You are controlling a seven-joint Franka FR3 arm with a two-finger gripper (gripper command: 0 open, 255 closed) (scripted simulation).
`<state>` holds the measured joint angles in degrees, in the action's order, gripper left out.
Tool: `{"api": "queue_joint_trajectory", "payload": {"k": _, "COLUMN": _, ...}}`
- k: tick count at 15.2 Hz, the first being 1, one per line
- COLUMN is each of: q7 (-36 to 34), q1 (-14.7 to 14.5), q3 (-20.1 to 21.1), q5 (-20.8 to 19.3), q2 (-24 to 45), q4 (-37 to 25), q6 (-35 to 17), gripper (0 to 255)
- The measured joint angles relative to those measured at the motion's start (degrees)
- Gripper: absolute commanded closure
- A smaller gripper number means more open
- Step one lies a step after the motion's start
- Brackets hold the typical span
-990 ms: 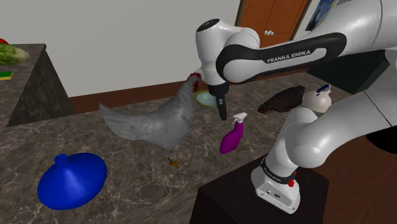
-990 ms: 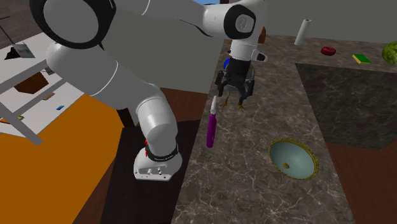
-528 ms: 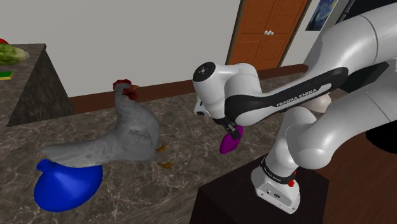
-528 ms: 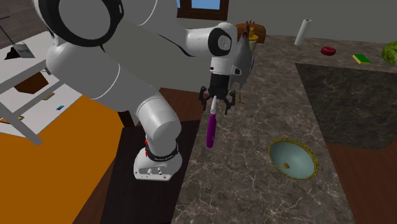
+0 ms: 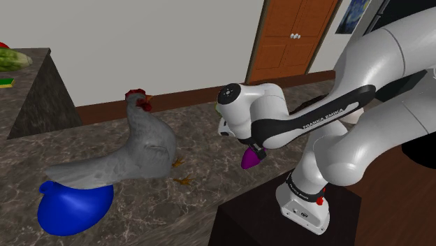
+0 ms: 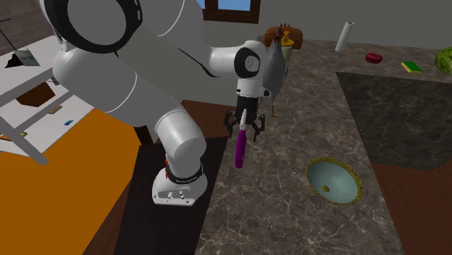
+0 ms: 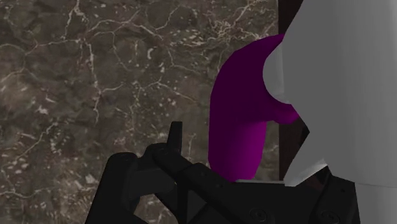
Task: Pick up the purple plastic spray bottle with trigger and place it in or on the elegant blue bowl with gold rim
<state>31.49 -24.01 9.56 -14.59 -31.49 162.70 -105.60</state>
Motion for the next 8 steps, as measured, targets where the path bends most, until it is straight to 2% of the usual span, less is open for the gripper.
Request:
{"api": "queue_joint_trajectory", "payload": {"k": 6, "q7": -0.03, "q1": 0.09, "q3": -0.08, "q5": -0.16, "q2": 0.01, "q4": 0.47, "q6": -0.53, "gripper": 0}}
{"api": "queue_joint_trajectory", "payload": {"k": 7, "q7": -0.03, "q1": 0.09, "q3": -0.08, "q5": -0.16, "q2": 0.01, "q4": 0.47, "q6": -0.53, "gripper": 255}}
{"api": "queue_joint_trajectory", "payload": {"k": 8, "q7": -0.03, "q1": 0.09, "q3": -0.08, "q5": -0.16, "q2": 0.01, "q4": 0.47, "q6": -0.53, "gripper": 255}}
